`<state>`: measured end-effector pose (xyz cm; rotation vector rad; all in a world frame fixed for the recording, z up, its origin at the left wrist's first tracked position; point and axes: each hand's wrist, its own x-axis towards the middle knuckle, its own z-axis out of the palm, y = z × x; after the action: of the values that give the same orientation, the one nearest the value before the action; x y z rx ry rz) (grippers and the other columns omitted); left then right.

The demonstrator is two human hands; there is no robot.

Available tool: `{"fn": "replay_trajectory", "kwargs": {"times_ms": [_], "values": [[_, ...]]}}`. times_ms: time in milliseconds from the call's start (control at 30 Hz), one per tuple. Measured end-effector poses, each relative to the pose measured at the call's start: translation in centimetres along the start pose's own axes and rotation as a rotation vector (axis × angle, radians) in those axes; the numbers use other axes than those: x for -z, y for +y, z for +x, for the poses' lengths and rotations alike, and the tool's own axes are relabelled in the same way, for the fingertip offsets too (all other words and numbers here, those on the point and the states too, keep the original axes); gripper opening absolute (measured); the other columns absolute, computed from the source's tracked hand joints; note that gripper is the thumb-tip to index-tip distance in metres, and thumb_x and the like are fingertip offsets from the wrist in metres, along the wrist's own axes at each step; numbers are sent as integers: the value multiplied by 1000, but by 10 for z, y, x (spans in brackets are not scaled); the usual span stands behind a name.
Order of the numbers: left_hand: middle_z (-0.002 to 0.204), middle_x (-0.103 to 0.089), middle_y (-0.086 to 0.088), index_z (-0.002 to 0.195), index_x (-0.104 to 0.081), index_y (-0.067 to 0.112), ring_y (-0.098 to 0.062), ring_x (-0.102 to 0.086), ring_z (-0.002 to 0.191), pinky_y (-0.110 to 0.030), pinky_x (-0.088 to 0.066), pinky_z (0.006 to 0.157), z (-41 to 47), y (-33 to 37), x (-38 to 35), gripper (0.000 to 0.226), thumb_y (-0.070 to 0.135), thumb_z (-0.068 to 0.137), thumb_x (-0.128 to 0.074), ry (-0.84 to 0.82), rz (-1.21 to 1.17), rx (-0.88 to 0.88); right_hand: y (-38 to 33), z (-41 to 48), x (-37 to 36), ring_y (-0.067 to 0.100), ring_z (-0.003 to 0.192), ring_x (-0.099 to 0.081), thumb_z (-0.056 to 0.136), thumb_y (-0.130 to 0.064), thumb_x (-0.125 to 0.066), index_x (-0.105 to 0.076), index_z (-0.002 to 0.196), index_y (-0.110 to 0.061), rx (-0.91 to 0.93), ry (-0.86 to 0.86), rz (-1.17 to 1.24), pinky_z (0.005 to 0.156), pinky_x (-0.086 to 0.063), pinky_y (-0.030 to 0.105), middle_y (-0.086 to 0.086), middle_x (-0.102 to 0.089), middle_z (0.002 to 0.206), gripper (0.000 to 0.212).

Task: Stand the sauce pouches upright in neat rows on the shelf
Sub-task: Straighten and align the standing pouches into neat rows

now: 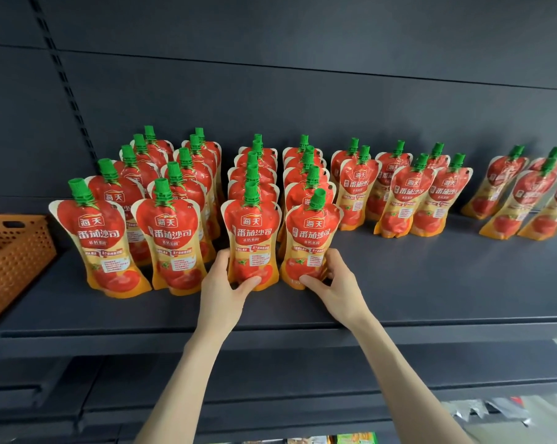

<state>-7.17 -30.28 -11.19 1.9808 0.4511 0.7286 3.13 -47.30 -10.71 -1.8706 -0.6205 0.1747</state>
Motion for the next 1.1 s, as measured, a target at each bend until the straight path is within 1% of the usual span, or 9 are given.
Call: {"fn": "replay_trajectory", "kwargs": {"times_ms": [100, 233, 367, 500, 567, 700, 900, 1000, 1100], "values": [[118, -59, 2, 119, -47, 18, -8, -54, 105, -18, -44, 83, 1, 0, 0, 49, 21, 78, -73, 7, -2, 3, 0, 1, 2, 5, 107, -54, 84, -21, -68, -44, 122, -18, -6, -10, -6, 73, -43, 0, -8, -57, 120, 45], [120, -59, 2, 119, -47, 18, -10, -54, 108, -15, -43, 83, 0, 1, 0, 48, 20, 78, -73, 9, 3, -1, 1, 1, 2, 7, 110, -54, 84, -20, -67, -43, 124, -17, -6, -23, -10, 75, -43, 3, -7, -57, 122, 46], [123, -58, -1, 123, -46, 16, -15, -55, 113, -25, -46, 88, 0, 1, -1, 53, 22, 78, -73, 5, 13, 12, 0, 1, 3, 5, 108, -53, 84, -22, -68, -43, 123, -19, -8, -23, -17, 76, -43, 4, -10, -56, 120, 47], [124, -58, -3, 125, -44, 15, -18, -56, 114, -27, -46, 88, 0, 0, -1, 56, 24, 78, -73, 7, 26, 19, 0, 0, 2, 6, 108, -53, 84, -23, -68, -43, 124, -19, -17, -20, -22, 89, -43, 16, -11, -55, 119, 48], [125, -58, -4, 125, -44, 14, -18, -55, 114, -26, -45, 88, 0, 1, -2, 56, 23, 78, -73, 7, 28, 18, -1, 0, 2, 7, 109, -54, 83, -23, -69, -43, 124, -18, -23, -18, -20, 92, -44, 20, -9, -56, 120, 48], [126, -57, -4, 128, -41, 13, -18, -55, 116, -21, -44, 86, -1, 1, -2, 60, 23, 78, -73, 10, 37, 20, -1, -1, 3, 8, 109, -55, 82, -24, -70, -43, 124, -18, -30, -12, -13, 87, -45, 14, -7, -57, 121, 50], [128, -55, -4, 132, -38, 13, -18, -54, 116, -22, -44, 86, -2, 1, -3, 65, 25, 77, -73, 24, 48, 24, -3, -2, 3, 7, 106, -55, 82, -24, -70, -44, 126, -17, -25, 12, -8, 75, -45, 6, -7, -57, 119, 52], [128, -55, -3, 131, -38, 14, -16, -54, 115, -22, -45, 86, -3, 1, -2, 66, 26, 76, -74, 35, 38, 22, -4, -3, 3, 6, 106, -55, 82, -24, -70, -43, 126, -17, -24, 23, -6, 75, -45, 5, -7, -57, 121, 52], [128, -54, -1, 131, -39, 14, -8, -52, 111, -13, -43, 82, -4, 1, -2, 65, 26, 77, -73, 50, 24, 11, -3, -4, 1, 7, 107, -55, 83, -28, -68, -45, 125, -18, -32, 44, -5, 77, -45, 7, -5, -58, 123, 50]]}}
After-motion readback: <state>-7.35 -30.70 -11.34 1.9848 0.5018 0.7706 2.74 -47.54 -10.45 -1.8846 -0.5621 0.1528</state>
